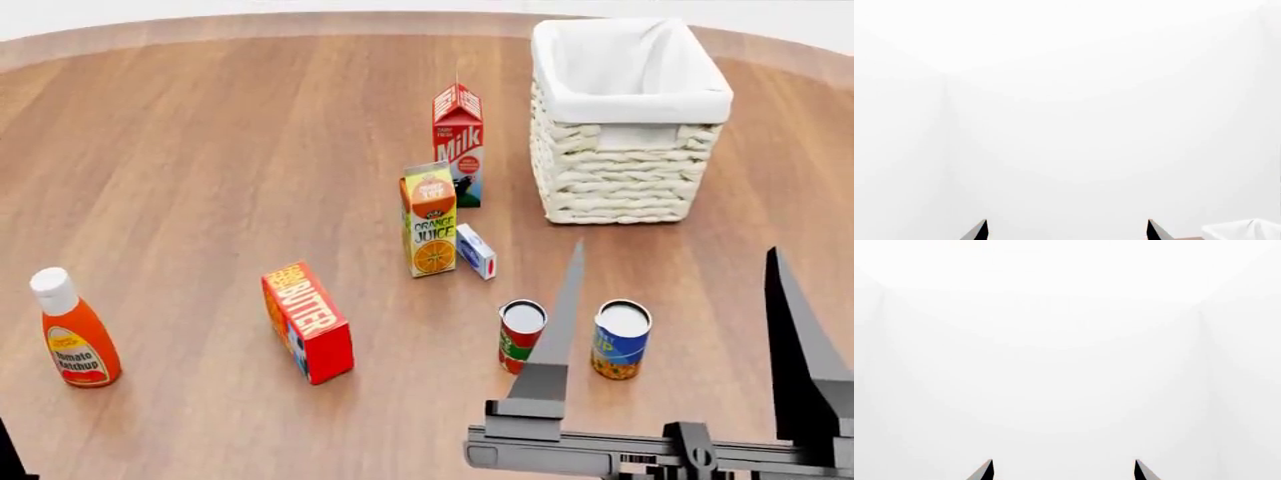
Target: Pick up the alphabet soup and the tomato sauce, and put them in the basket.
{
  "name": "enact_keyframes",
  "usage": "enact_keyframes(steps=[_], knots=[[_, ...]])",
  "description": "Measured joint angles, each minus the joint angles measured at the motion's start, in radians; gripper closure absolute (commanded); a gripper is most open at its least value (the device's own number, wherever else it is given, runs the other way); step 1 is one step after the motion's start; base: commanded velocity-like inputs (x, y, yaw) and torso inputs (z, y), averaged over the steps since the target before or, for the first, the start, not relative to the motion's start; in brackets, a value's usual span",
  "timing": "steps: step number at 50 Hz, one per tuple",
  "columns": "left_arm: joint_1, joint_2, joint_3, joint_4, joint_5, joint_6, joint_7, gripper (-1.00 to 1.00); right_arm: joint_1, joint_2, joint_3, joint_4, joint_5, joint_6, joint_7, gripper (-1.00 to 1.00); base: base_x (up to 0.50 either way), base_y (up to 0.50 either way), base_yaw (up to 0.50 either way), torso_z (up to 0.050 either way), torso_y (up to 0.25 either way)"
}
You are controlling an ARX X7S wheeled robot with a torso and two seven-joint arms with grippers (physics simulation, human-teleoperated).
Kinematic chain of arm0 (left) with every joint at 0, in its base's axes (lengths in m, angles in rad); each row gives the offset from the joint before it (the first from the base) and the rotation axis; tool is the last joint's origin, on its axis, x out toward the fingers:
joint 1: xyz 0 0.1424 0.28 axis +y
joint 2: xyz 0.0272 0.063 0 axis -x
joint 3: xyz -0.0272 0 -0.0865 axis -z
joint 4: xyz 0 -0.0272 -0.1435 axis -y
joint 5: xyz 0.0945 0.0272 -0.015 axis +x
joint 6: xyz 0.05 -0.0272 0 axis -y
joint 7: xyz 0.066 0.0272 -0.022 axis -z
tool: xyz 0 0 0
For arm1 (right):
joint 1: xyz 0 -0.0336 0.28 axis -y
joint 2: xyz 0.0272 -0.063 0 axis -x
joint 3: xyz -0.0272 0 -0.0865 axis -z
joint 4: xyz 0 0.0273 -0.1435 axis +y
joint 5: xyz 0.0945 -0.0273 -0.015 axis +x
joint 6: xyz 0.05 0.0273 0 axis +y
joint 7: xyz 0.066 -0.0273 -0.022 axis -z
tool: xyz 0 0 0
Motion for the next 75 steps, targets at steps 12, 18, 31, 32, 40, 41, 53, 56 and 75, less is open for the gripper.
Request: enact_keyframes(steps=[12, 18, 31, 32, 40, 41, 53, 56, 75], knots=[[0.011, -0.002, 0.000, -0.006, -0.019, 0.023, -0.004, -1.00, 0.006, 0.008, -0.004, -0.006, 0.014, 0.013, 0.009, -1.00, 0.00, -0.24, 0.00, 0.000, 0.000], [0.011, -0.003, 0.006, -0.011, -0.025, 0.032, -0.007, -1.00, 0.003, 0.011, -0.007, 0.003, 0.017, 0.005, 0.012, -1.00, 0.00, -0.30, 0.00, 0.000, 0.000], [0.017, -0.011, 0.014, -0.018, -0.032, 0.045, -0.018, -1.00, -0.003, 0.020, -0.017, 0.016, 0.020, -0.008, 0.020, -1.00, 0.00, -0.30, 0.00, 0.000, 0.000], [0.017, -0.012, 0.015, -0.019, -0.033, 0.046, -0.018, -1.00, -0.003, 0.021, -0.018, 0.017, 0.020, -0.009, 0.021, -1.00, 0.00, -0.30, 0.00, 0.000, 0.000], [0.021, -0.018, 0.021, -0.024, -0.036, 0.054, -0.025, -1.00, -0.001, 0.029, -0.027, 0.017, 0.013, -0.005, 0.027, -1.00, 0.00, -0.06, 0.00, 0.000, 0.000], [0.021, -0.019, 0.021, -0.025, -0.036, 0.054, -0.026, -1.00, 0.000, 0.030, -0.028, 0.017, 0.012, -0.003, 0.028, -1.00, 0.00, 0.00, 0.00, 0.000, 0.000], [0.022, -0.029, 0.028, -0.029, -0.039, 0.060, -0.036, -1.00, -0.005, 0.039, -0.044, 0.025, -0.004, -0.014, 0.038, -1.00, 0.10, 0.00, 0.00, 0.000, 0.000], [0.022, -0.032, 0.029, -0.029, -0.040, 0.060, -0.038, -1.00, -0.001, 0.041, -0.046, 0.022, -0.003, -0.007, 0.039, -1.00, 0.16, 0.00, 0.00, 0.000, 0.000], [0.020, -0.047, 0.036, -0.027, -0.047, 0.058, -0.053, -1.00, 0.009, 0.056, -0.057, 0.011, 0.004, 0.010, 0.053, -1.00, 0.17, 0.00, 0.00, 0.000, 0.000]])
